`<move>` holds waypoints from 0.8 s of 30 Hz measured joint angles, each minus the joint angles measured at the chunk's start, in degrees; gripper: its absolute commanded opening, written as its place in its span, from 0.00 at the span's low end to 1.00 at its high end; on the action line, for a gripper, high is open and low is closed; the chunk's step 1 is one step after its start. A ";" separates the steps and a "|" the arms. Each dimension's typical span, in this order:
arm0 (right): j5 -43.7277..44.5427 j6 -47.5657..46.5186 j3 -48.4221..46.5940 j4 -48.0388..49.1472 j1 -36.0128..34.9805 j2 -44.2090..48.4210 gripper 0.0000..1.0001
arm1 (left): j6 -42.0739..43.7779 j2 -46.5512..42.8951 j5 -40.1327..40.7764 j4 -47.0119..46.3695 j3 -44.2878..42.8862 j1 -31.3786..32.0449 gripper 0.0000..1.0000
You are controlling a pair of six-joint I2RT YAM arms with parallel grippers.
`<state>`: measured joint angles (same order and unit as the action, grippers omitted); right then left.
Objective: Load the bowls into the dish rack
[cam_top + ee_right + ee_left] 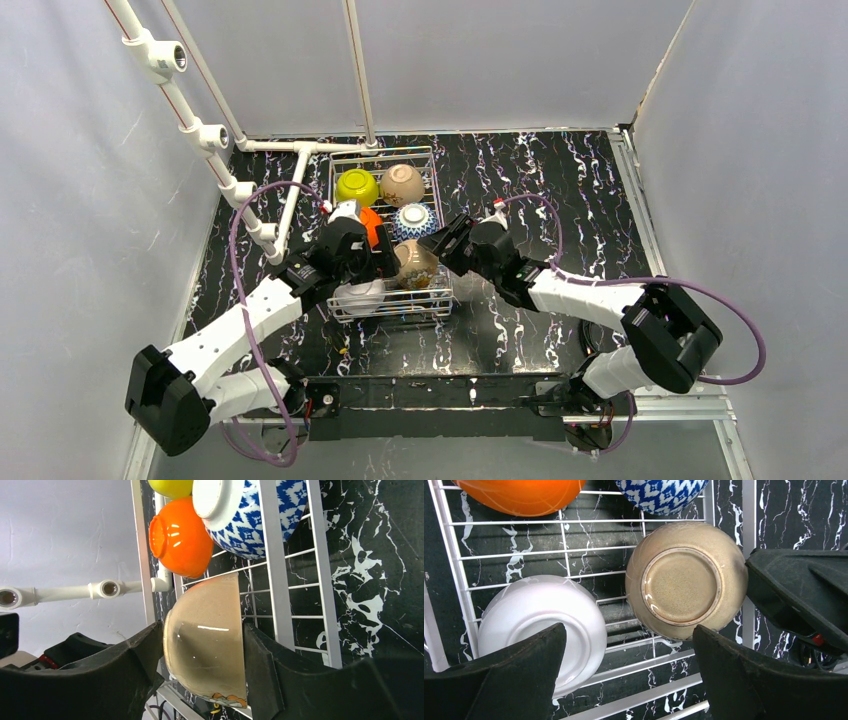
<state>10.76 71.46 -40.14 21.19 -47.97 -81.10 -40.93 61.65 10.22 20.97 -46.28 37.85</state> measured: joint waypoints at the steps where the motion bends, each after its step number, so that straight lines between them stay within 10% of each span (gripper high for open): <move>1: 0.07 0.00 -0.33 -0.79 0.00 0.00 0.66 | 0.02 0.26 -0.07 -0.02 -0.31 0.00 0.94; 7: 0.90 -0.92 -2.19 -5.84 0.00 -0.31 0.56 | 0.31 2.08 -0.81 -1.73 -1.60 0.00 0.86; 24: 3.96 -7.52 -7.67 -13.62 -1.75 -1.11 0.80 | 0.26 5.90 -1.77 -2.95 -1.64 0.00 0.87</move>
<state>14.72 63.94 -47.81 7.57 -49.71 -82.21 -40.66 67.55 8.45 18.02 -47.92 37.85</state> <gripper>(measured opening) 0.753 0.867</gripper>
